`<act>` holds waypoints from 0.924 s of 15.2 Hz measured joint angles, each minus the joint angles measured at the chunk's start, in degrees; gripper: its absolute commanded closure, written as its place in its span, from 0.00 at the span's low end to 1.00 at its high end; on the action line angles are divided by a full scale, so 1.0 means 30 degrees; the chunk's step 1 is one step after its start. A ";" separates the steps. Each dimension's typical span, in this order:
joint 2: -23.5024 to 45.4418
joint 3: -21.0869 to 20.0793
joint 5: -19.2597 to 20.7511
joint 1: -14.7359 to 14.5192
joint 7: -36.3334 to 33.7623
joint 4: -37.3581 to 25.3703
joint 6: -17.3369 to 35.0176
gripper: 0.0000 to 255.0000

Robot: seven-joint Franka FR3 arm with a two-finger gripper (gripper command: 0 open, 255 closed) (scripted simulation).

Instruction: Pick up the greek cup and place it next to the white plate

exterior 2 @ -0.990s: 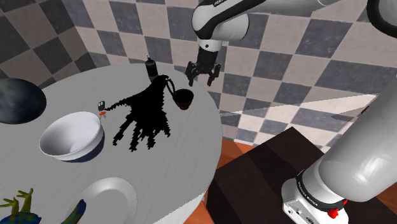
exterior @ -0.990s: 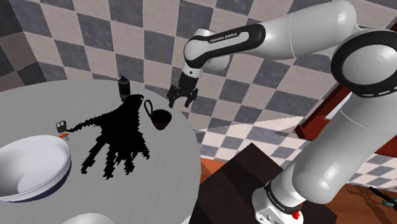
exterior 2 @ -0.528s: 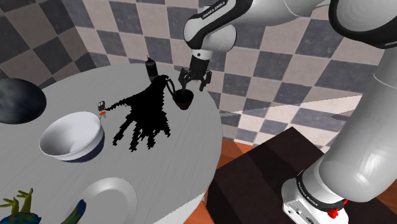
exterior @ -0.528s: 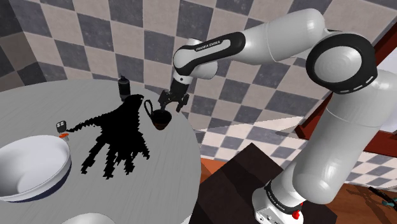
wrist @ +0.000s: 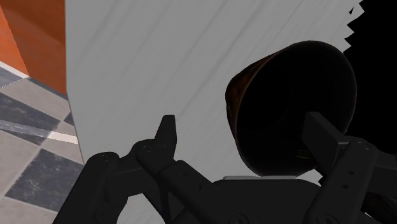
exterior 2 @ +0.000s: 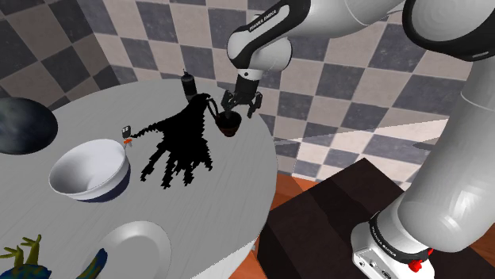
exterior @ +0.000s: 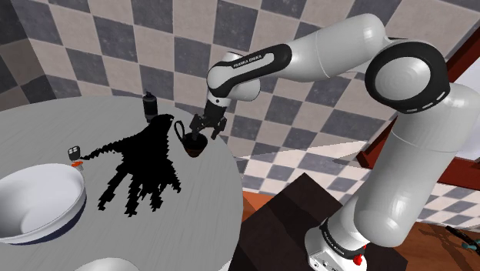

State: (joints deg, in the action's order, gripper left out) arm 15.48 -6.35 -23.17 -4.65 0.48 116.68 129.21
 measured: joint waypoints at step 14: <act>-0.0072 0.0005 0.0024 -0.0003 -0.0053 -0.0035 -0.0099 1.00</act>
State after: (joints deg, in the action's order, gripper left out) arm 15.26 -6.33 -23.10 -4.66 0.32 116.58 128.91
